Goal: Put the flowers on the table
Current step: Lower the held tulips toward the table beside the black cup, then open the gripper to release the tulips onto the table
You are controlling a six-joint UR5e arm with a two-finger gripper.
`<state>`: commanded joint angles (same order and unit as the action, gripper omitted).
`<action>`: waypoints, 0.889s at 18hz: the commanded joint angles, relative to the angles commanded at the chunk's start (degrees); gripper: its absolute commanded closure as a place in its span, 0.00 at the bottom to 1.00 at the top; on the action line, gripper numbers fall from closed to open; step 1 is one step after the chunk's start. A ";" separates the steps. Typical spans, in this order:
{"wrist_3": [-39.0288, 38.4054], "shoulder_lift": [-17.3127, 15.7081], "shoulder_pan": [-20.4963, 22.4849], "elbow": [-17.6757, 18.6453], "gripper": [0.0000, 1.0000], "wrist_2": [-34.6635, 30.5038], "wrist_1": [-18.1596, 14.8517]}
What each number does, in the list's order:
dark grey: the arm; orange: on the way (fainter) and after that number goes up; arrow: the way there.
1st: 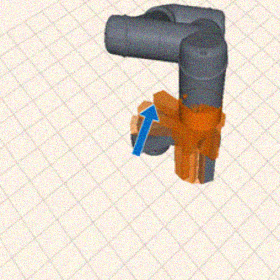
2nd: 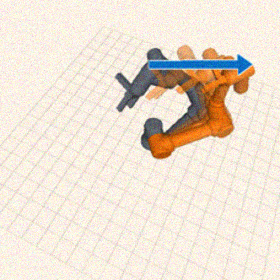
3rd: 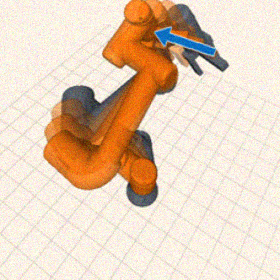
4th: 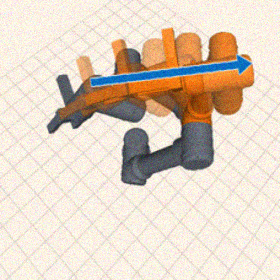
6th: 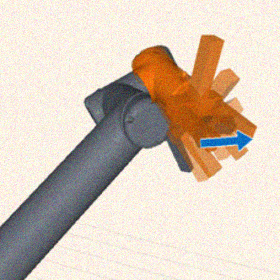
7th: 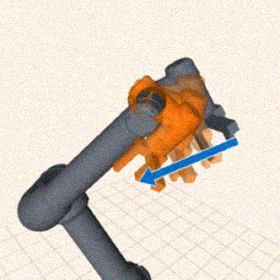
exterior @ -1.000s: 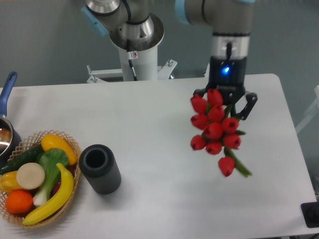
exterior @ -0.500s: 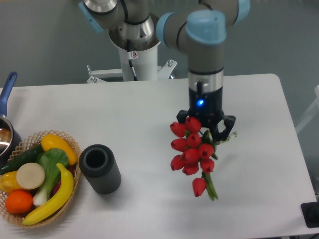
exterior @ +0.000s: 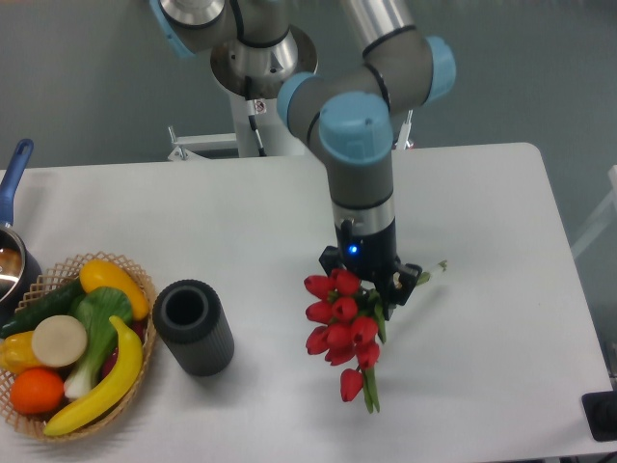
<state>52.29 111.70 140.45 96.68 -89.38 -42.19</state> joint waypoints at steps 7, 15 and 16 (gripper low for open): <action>0.00 3.96 -1.41 -0.09 0.51 -0.09 0.09; 0.00 4.49 -1.41 -0.62 0.16 -0.09 0.26; 0.00 4.49 -1.41 -0.62 0.08 -0.09 0.26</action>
<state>52.29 116.19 139.04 96.06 -89.47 -41.92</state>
